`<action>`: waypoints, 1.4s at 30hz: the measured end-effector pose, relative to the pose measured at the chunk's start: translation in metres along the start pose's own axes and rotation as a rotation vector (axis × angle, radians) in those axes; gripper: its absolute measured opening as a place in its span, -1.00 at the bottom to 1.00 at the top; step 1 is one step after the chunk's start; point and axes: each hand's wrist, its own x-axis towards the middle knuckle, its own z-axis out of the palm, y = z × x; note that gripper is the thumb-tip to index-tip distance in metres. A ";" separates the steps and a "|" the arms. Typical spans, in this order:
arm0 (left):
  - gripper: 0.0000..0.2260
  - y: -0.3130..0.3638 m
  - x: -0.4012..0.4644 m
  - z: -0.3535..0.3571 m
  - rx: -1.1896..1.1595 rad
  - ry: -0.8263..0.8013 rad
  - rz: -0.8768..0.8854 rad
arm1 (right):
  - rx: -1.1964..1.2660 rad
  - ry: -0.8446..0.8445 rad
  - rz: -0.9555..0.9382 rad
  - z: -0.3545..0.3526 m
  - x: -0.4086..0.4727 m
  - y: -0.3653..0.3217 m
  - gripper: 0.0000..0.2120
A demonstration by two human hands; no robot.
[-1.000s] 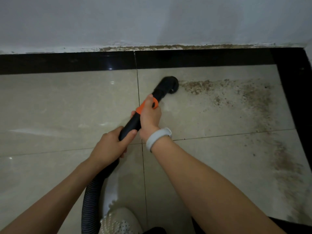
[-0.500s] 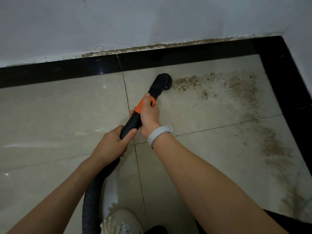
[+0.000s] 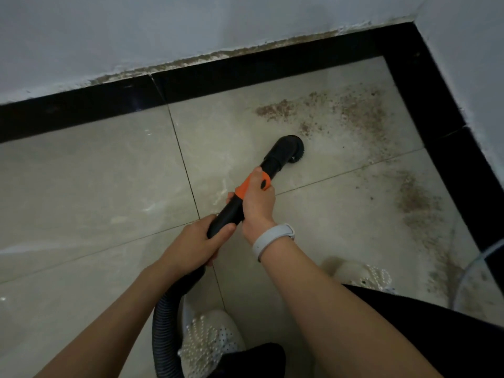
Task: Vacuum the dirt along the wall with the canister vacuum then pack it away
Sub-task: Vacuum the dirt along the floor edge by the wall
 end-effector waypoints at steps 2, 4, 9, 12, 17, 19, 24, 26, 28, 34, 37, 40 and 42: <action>-0.72 -0.004 -0.002 0.000 0.009 -0.037 0.013 | 0.021 0.027 -0.025 -0.005 -0.002 0.006 -0.71; -0.72 -0.008 -0.003 -0.001 0.018 -0.018 0.013 | 0.020 0.030 -0.029 -0.002 -0.004 0.009 -0.73; -0.71 -0.011 0.001 -0.010 -0.037 0.198 -0.052 | -0.081 -0.083 -0.002 0.032 0.001 0.000 -0.71; -0.68 -0.012 0.009 -0.016 -0.085 0.329 -0.102 | -0.190 -0.178 0.063 0.060 0.009 -0.006 -0.68; -0.64 -0.005 0.030 -0.034 -0.162 0.390 -0.129 | -0.242 -0.266 0.072 0.091 0.021 -0.017 -0.62; -0.62 0.002 0.040 -0.041 -0.152 0.370 -0.113 | -0.231 -0.255 0.082 0.094 0.028 -0.027 -0.58; -0.62 0.015 0.053 -0.036 -0.147 0.297 -0.084 | -0.196 -0.204 0.097 0.082 0.039 -0.044 -0.60; -0.62 0.015 0.051 -0.032 -0.128 0.266 -0.076 | -0.182 -0.185 0.092 0.072 0.040 -0.042 -0.60; -0.64 0.014 0.049 -0.028 -0.107 0.247 -0.065 | -0.162 -0.172 0.088 0.065 0.040 -0.039 -0.60; -0.68 0.015 0.044 -0.011 -0.090 0.193 -0.029 | -0.104 -0.123 0.072 0.039 0.036 -0.037 -0.66; -0.67 0.020 0.045 -0.001 -0.061 0.141 -0.004 | -0.056 -0.068 0.062 0.023 0.037 -0.042 -0.73; -0.64 0.025 0.047 0.010 -0.025 0.103 0.024 | -0.008 -0.024 0.044 0.005 0.038 -0.044 -0.74; -0.61 0.028 0.047 0.016 0.000 0.077 0.040 | 0.004 0.018 0.029 -0.006 0.040 -0.042 -0.74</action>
